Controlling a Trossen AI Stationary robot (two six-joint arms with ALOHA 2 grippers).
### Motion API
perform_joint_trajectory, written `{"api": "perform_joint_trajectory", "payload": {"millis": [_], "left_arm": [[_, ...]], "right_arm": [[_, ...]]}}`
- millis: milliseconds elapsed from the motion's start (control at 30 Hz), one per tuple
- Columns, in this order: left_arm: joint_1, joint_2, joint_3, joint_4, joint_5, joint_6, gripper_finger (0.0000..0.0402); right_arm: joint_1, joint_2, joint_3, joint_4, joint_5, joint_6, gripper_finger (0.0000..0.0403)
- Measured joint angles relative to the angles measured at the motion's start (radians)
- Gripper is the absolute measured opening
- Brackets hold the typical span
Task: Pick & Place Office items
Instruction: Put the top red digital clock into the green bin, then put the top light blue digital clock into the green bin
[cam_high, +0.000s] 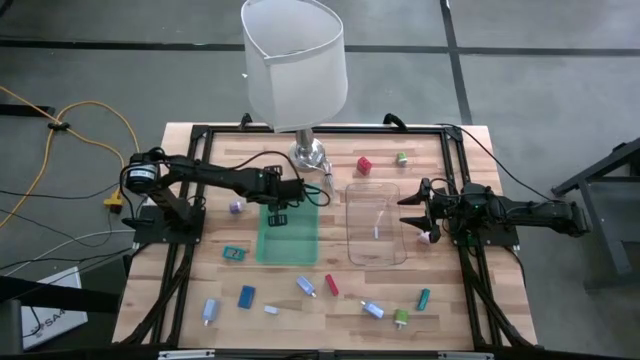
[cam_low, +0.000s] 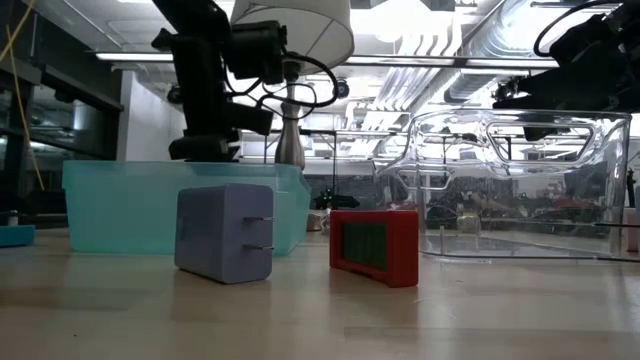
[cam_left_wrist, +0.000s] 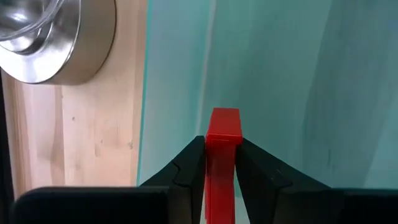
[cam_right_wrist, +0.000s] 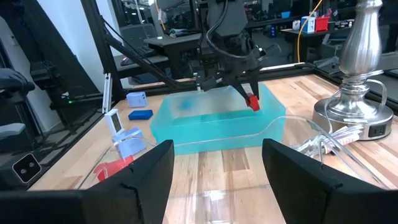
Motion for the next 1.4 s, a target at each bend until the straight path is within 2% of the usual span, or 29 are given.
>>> {"api": "perform_joint_trajectory", "payload": {"millis": [133,667,933,1133,1400], "left_arm": [[0.014,0.000,0.000,0.001,0.026,0.000,0.0082],[0.017,0.000,0.000,0.002,0.027,0.005,0.0083],[-0.011,-0.023,0.007,-0.019,0.024,0.005,0.0083],[-0.043,-0.090,0.017,-0.034,0.022,0.004,0.0083],[-0.132,-0.151,0.018,-0.039,0.048,-0.013,0.0083]], "right_arm": [[0.000,0.000,0.000,0.002,0.000,0.000,0.0232],[0.000,0.000,0.000,0.003,0.000,0.000,0.0232],[0.000,0.000,0.000,0.004,0.000,0.000,0.0232],[0.000,0.000,0.000,0.005,-0.001,0.000,0.0232],[0.000,0.000,0.000,0.005,-0.001,0.000,0.0232]]}}
